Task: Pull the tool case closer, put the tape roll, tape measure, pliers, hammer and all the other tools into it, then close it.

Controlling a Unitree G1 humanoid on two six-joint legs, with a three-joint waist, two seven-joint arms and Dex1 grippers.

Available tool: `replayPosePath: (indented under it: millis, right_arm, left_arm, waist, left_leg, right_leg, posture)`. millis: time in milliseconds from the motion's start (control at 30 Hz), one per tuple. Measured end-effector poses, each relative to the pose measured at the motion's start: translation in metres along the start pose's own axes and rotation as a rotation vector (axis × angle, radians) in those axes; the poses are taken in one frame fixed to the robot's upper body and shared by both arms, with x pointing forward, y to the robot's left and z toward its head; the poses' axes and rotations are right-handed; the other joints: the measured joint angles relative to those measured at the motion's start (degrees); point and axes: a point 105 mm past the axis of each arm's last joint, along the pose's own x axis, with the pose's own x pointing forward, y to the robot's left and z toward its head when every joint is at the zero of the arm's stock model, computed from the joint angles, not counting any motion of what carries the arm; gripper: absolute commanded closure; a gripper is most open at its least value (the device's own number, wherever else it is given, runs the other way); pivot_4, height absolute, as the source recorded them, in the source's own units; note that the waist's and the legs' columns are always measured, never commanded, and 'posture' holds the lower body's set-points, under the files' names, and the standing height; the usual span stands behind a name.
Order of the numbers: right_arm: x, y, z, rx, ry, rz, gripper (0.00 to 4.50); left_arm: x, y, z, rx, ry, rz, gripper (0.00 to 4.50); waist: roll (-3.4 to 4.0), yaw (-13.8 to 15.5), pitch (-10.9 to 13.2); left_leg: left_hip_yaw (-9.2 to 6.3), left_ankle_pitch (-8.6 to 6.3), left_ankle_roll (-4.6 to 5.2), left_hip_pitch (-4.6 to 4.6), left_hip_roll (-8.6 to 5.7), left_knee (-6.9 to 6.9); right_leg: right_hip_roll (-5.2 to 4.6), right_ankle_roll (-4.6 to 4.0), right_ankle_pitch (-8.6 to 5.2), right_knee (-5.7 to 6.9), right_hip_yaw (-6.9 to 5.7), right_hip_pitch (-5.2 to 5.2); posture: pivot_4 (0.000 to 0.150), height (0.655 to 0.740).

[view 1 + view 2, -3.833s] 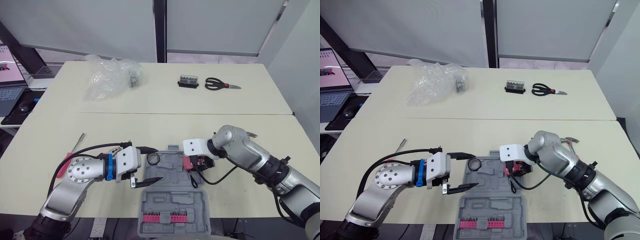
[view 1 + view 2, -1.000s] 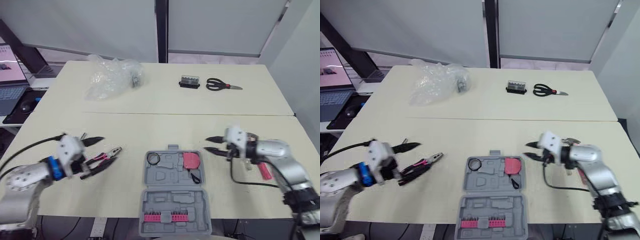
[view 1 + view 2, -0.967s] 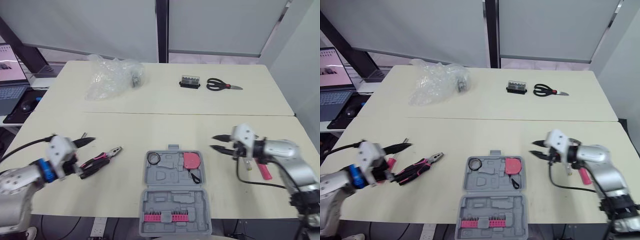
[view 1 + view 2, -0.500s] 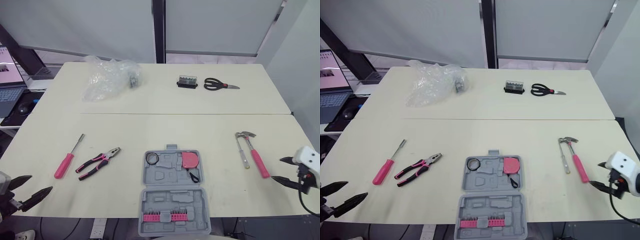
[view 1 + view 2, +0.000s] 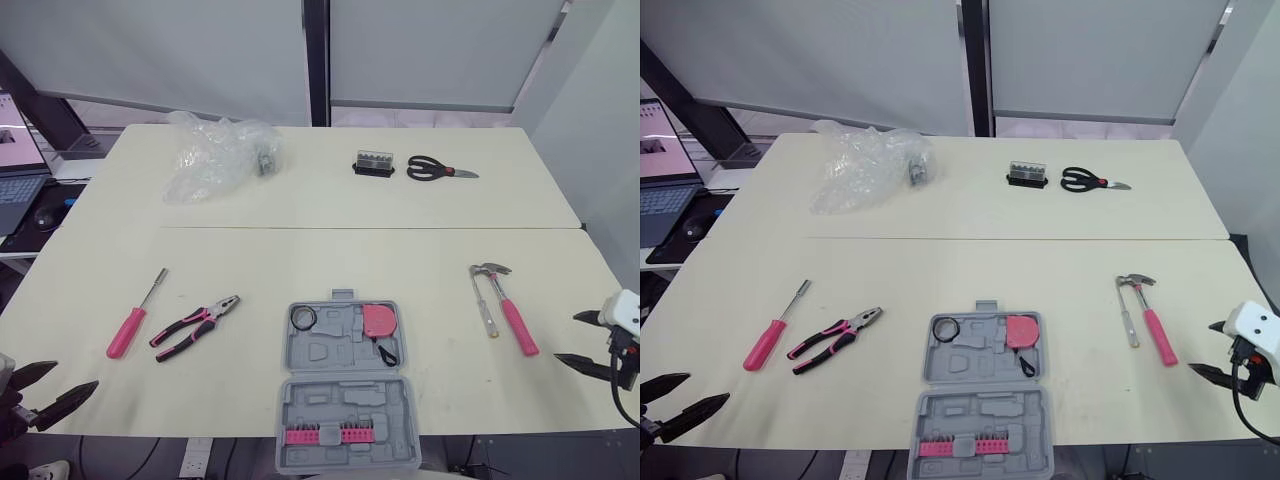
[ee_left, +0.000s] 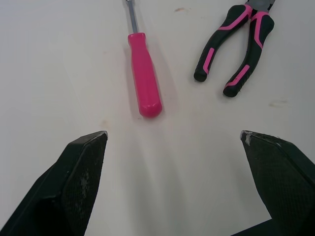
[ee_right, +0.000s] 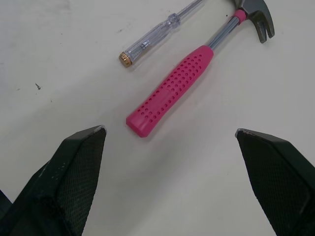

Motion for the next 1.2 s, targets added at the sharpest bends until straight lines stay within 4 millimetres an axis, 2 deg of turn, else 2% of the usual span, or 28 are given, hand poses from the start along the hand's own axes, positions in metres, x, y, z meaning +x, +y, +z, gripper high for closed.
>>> replayPosePath:
  millis: [67, 200, 400, 600, 733, 900, 1067, 1200]
  right_arm:
    - [0.003, 0.0, 0.013, -0.036, -0.033, 0.01, 0.02]
    - [0.015, 0.008, 0.065, -0.154, -0.165, 0.075, 0.02]
    - [0.039, 0.058, 0.138, -0.29, -0.364, 0.332, 0.02]
    - [0.048, 0.092, 0.184, -0.379, -0.497, 0.52, 0.02]
    - [0.047, 0.103, 0.195, -0.402, -0.527, 0.575, 0.02]
    - [0.05, 0.11, 0.195, -0.393, -0.528, 0.607, 0.02]
    - [0.052, 0.113, 0.2, -0.392, -0.534, 0.615, 0.02]
    - [0.053, 0.122, 0.205, -0.402, -0.539, 0.637, 0.02]
  left_arm:
    - [0.0, -0.001, 0.001, 0.005, 0.0, -0.001, 0.0]
    - [-0.002, -0.004, 0.004, 0.017, 0.003, -0.009, 0.0]
    - [-0.004, -0.014, 0.001, 0.034, 0.019, -0.027, 0.0]
    - [0.0, -0.026, 0.007, 0.066, -0.01, -0.044, 0.0]
    - [0.0, -0.038, 0.01, 0.076, -0.019, -0.065, 0.0]
    - [0.001, -0.049, 0.013, 0.069, -0.033, -0.089, 0.0]
    - [0.007, -0.046, 0.027, 0.101, -0.086, -0.092, 0.0]
    - [0.021, -0.041, 0.045, 0.149, -0.112, -0.129, 0.0]
  waist:
    - [0.0, -0.13, 0.0]
    - [0.01, -0.61, 0.0]
    - [0.0, -0.76, 0.0]
    - [-0.07, -0.58, -0.03]
    - [-0.08, -0.26, -0.03]
    - [-0.1, -0.17, -0.04]
    - [-0.1, -0.1, -0.04]
    - [-0.1, 0.13, -0.04]
  left_leg:
    - [-0.01, 0.0, 0.0, 0.0, 0.01, 0.0]
    - [-0.03, 0.0, 0.0, 0.01, 0.04, 0.0]
    - [-0.1, 0.0, 0.0, -0.02, 0.02, -0.02]
    - [-0.12, 0.0, -0.01, -0.05, 0.0, -0.01]
    - [-0.16, 0.0, -0.01, -0.05, 0.01, -0.02]
    - [-0.17, 0.01, -0.01, -0.04, 0.01, -0.01]
    - [-0.17, 0.01, -0.01, -0.04, 0.01, -0.01]
    - [-0.15, 0.01, -0.01, -0.05, -0.01, -0.01]
  right_leg:
    - [0.0, 0.0, 0.0, 0.02, 0.0, 0.0]
    - [0.01, -0.01, 0.0, 0.05, -0.01, 0.0]
    - [-0.01, -0.01, 0.01, 0.05, -0.06, -0.01]
    - [-0.05, 0.0, 0.02, 0.04, -0.08, -0.01]
    - [-0.05, 0.0, 0.03, 0.05, -0.13, -0.02]
    - [-0.03, 0.0, 0.03, 0.07, -0.13, -0.02]
    - [-0.01, -0.01, 0.03, 0.09, -0.14, -0.06]
    - [-0.01, -0.01, 0.03, 0.11, -0.13, -0.1]
  posture:
    - [0.15, 0.74]
    - [0.15, 0.74]
    - [0.15, 0.74]
    - [0.15, 0.74]
    - [0.15, 0.74]
    - [0.15, 0.74]
    - [0.15, 0.74]
    - [0.15, 0.74]
